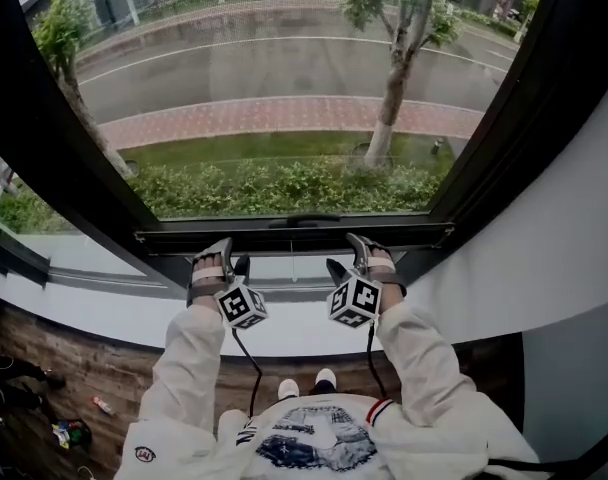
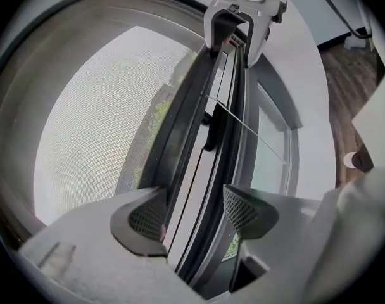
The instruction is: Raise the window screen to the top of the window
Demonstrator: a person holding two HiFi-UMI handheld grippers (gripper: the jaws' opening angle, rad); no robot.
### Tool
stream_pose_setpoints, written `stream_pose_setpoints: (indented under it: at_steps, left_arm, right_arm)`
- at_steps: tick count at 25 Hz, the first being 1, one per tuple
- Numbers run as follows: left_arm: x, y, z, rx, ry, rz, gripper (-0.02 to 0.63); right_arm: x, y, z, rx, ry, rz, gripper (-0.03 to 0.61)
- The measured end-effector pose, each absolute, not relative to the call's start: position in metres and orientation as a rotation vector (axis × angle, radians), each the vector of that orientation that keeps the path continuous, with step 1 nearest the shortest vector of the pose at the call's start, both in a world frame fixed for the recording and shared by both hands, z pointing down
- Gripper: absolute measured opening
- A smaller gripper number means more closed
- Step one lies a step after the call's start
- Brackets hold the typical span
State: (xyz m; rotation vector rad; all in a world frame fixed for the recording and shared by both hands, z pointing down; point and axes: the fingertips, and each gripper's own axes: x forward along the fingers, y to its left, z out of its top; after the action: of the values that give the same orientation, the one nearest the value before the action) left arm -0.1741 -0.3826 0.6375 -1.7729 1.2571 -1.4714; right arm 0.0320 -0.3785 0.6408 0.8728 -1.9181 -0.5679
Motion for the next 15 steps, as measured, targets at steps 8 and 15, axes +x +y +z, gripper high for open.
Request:
stream_pose_setpoints:
  at_steps: [8, 15]
  left_arm:
    - [-0.175, -0.388, 0.592, -1.74, 1.3, -1.413, 0.284]
    - [-0.177, -0.393, 0.562, -1.721, 1.298, -1.389, 0.284]
  right_arm:
    - [0.03, -0.386, 0.595, 0.943, -1.936, -0.632, 0.295]
    - [0.03, -0.392, 0.562, 0.97, -1.935, -0.675, 0.279]
